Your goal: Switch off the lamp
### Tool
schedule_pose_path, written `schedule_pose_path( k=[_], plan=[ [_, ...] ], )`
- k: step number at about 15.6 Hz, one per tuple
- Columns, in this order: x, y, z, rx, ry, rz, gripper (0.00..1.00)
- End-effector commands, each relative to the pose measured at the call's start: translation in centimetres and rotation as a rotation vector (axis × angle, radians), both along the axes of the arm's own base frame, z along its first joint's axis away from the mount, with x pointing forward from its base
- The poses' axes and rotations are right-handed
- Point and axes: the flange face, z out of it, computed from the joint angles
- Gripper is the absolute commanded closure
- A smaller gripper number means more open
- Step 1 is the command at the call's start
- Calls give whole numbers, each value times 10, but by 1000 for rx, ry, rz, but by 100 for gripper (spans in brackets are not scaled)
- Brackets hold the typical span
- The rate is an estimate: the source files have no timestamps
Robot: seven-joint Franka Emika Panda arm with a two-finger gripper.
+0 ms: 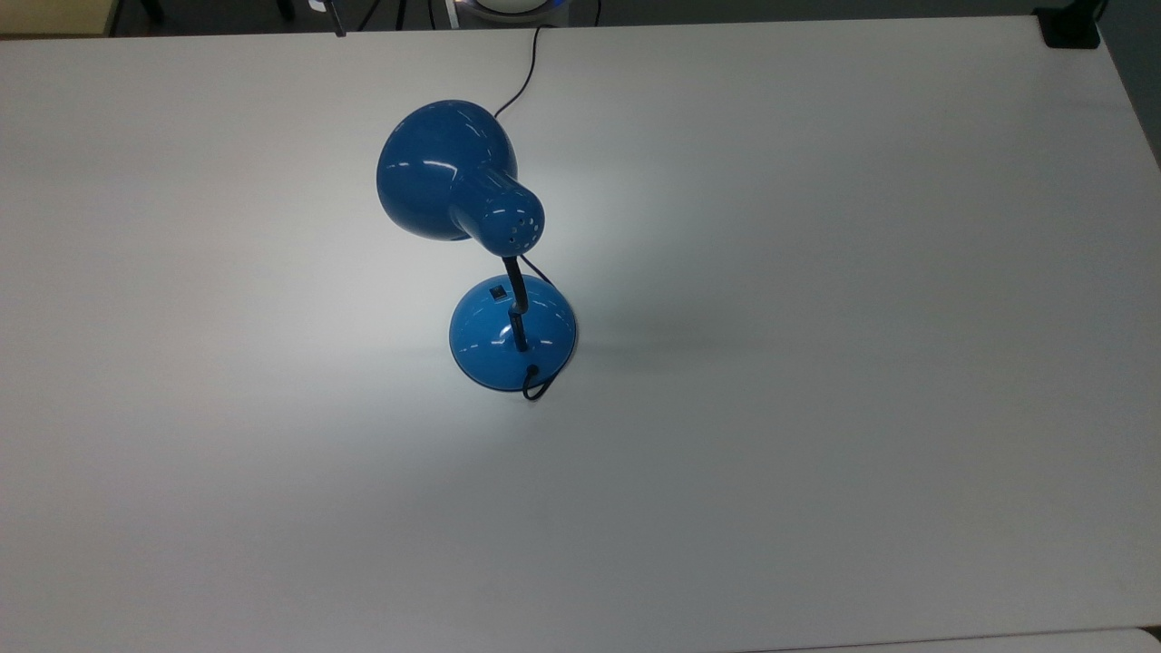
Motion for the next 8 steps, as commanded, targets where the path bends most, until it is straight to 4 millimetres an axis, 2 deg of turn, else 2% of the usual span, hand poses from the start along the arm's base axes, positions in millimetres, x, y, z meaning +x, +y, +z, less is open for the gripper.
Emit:
schedule_pose_path(
  k=[1, 8],
  plan=[
    [-2, 3, 6, -8, -5, -17, 0],
    [-2, 3, 6, -7, -3, -25, 0]
  ],
)
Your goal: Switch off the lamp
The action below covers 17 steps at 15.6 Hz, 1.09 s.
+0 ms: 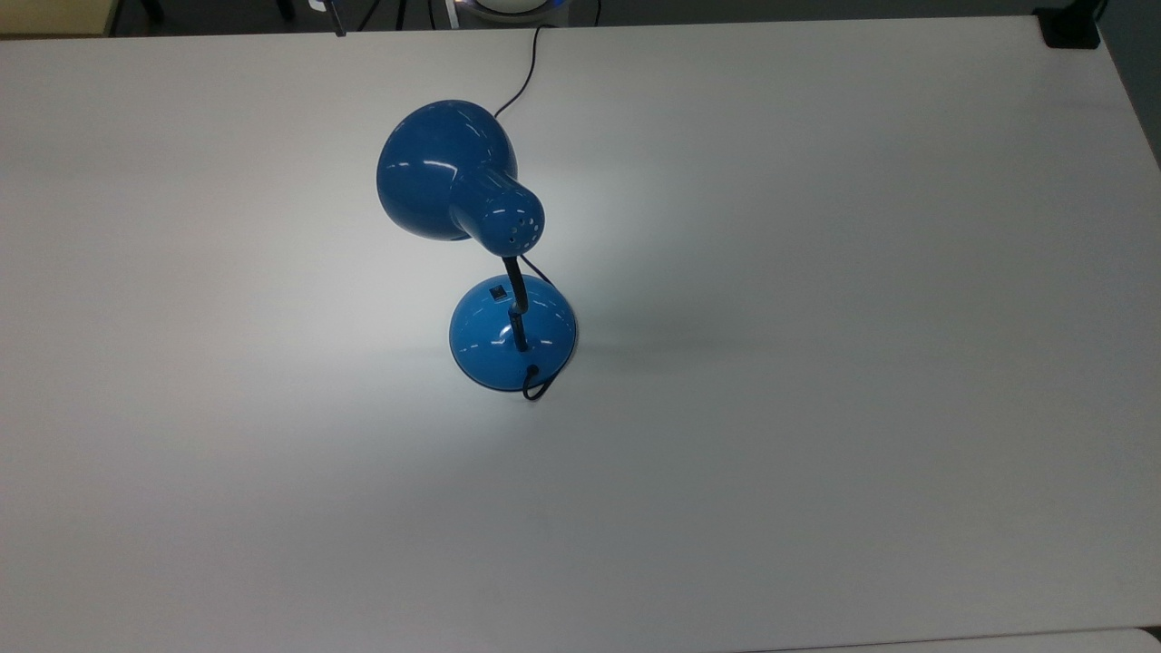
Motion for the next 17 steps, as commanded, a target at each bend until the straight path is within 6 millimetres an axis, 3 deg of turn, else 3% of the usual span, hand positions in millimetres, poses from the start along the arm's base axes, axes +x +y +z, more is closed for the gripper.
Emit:
schedule_pose_path(
  k=[1, 7, 12, 14, 17],
  plan=[
    [-2, 3, 6, -7, -3, -23, 0],
    [-6, -3, 1, -6, 29, 7, 0],
    [-19, -14, -16, 0, 130, 388, 0],
    [-21, -15, -31, 11, 164, 427, 0],
    [-22, -20, -73, 18, 203, 448, 0]
  ],
)
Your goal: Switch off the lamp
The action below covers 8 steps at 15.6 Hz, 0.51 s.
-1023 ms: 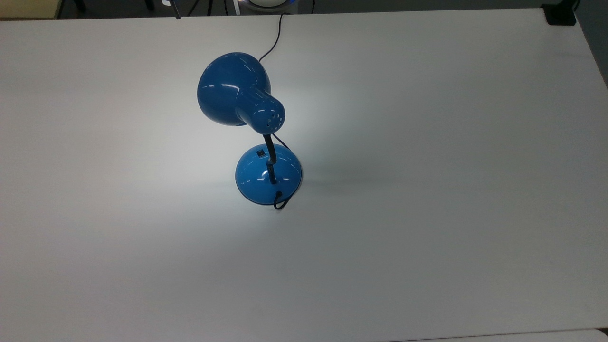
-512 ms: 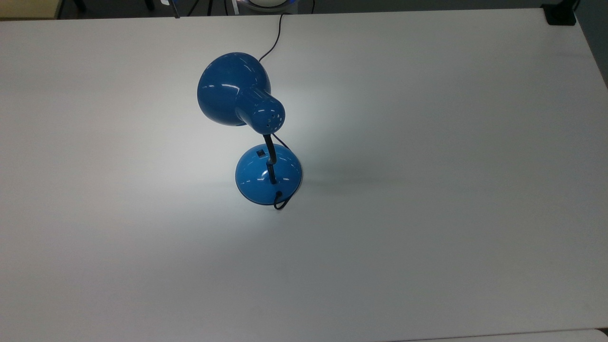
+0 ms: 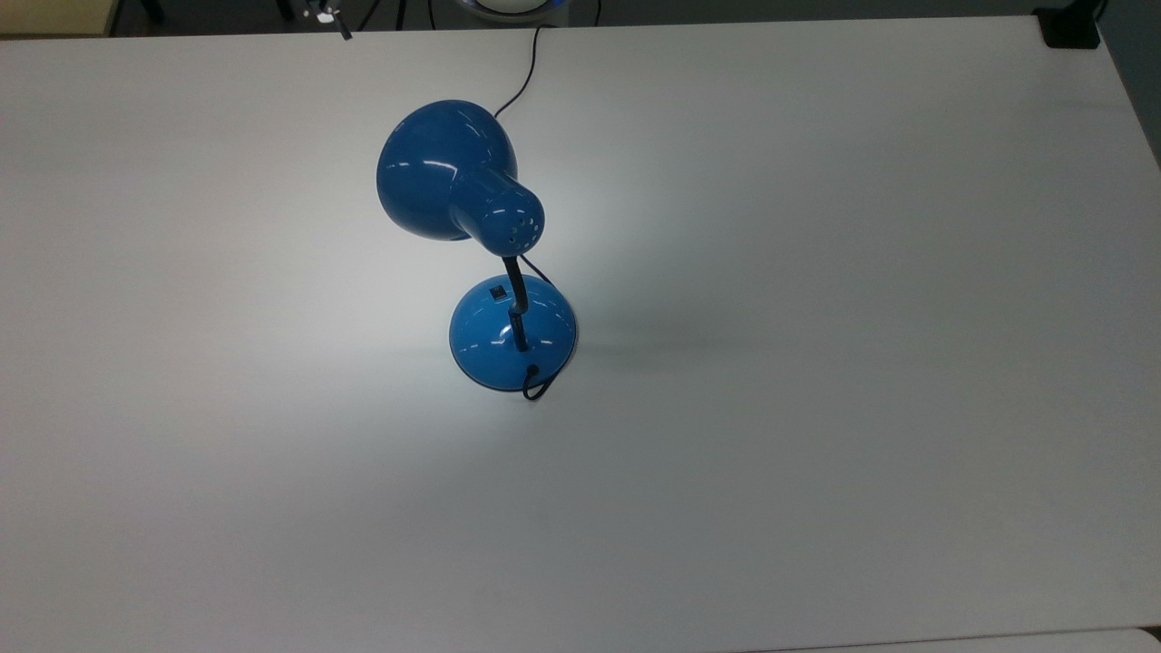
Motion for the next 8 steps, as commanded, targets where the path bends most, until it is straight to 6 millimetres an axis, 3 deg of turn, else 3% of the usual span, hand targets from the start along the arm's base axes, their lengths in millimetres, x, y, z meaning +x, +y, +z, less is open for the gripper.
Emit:
schedule_pose_path(
  k=[1, 2, 7, 8],
  plan=[
    [-3, -7, -52, -5, 25, 63, 0],
    [-3, -8, -64, -4, 17, 57, 8],
    [3, -2, -105, -15, -38, -18, 89],
    [4, -1, -115, -20, -51, -46, 97]
  ],
)
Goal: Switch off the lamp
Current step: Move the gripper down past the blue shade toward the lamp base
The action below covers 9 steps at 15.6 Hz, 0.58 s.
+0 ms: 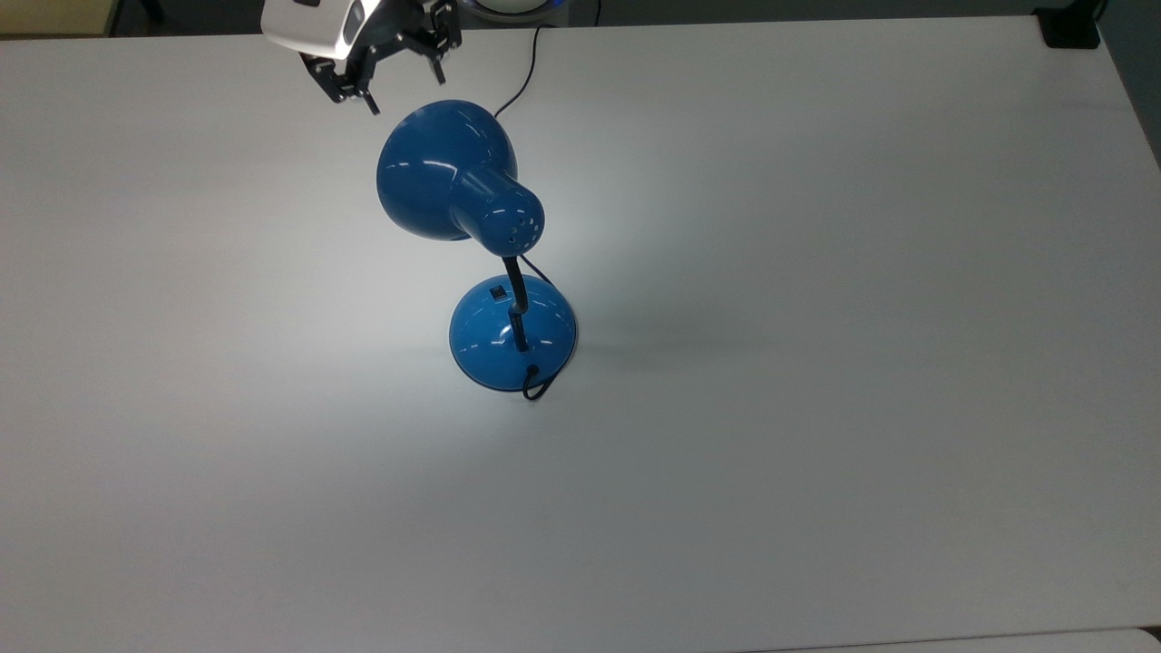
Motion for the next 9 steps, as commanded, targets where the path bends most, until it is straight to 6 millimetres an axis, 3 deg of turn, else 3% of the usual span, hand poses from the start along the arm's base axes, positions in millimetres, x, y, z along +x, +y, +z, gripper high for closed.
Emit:
schedule_pose_path(
  k=[1, 6, 9],
  plan=[
    [-2, 9, -28, -17, -71, -69, 100],
    [1, 20, -84, 17, -218, -193, 100],
    [12, 31, -110, 25, -279, -256, 100]
  ],
)
